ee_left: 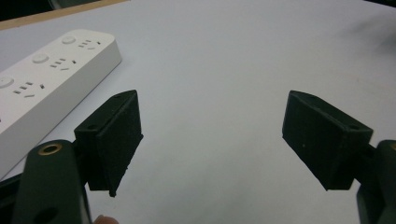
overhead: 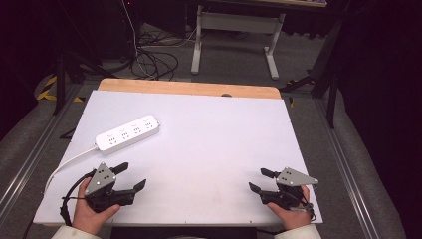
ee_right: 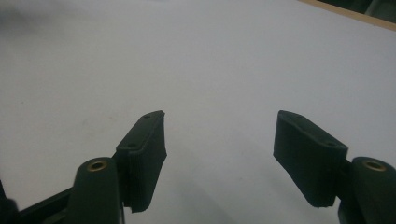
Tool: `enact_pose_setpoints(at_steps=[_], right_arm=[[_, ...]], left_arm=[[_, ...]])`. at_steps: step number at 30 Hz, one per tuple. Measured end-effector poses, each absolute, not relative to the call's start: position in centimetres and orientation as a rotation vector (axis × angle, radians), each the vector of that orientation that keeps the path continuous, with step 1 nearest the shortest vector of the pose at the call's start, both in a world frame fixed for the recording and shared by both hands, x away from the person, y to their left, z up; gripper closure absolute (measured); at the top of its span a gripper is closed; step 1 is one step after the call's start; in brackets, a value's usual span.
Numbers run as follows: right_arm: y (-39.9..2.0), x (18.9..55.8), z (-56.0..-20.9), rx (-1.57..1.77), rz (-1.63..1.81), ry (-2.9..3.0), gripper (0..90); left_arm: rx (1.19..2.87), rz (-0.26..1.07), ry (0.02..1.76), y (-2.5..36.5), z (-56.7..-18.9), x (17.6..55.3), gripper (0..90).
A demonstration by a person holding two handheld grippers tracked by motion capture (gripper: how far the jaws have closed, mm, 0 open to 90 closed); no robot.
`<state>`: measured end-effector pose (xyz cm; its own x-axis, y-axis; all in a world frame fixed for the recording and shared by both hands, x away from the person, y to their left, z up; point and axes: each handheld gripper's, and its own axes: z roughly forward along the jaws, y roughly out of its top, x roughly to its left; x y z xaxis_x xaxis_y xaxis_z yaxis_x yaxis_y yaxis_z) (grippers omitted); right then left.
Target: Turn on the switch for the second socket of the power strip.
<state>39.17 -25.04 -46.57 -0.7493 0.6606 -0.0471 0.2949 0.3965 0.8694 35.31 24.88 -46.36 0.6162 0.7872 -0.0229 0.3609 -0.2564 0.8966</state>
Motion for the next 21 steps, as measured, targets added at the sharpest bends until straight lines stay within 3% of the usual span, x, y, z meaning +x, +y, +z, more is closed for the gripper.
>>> enact_pose_setpoints(at_steps=[14,21], right_arm=[[-25.0,39.1,-46.6,0.813,1.292,2.277,34.7],[-24.9,39.1,-46.6,0.811,1.284,2.282,34.7]], left_arm=[[1.929,0.580,0.900,24.8,-45.9,35.2,20.5],[1.906,0.517,0.920,25.1,-45.3,35.0,23.8]])
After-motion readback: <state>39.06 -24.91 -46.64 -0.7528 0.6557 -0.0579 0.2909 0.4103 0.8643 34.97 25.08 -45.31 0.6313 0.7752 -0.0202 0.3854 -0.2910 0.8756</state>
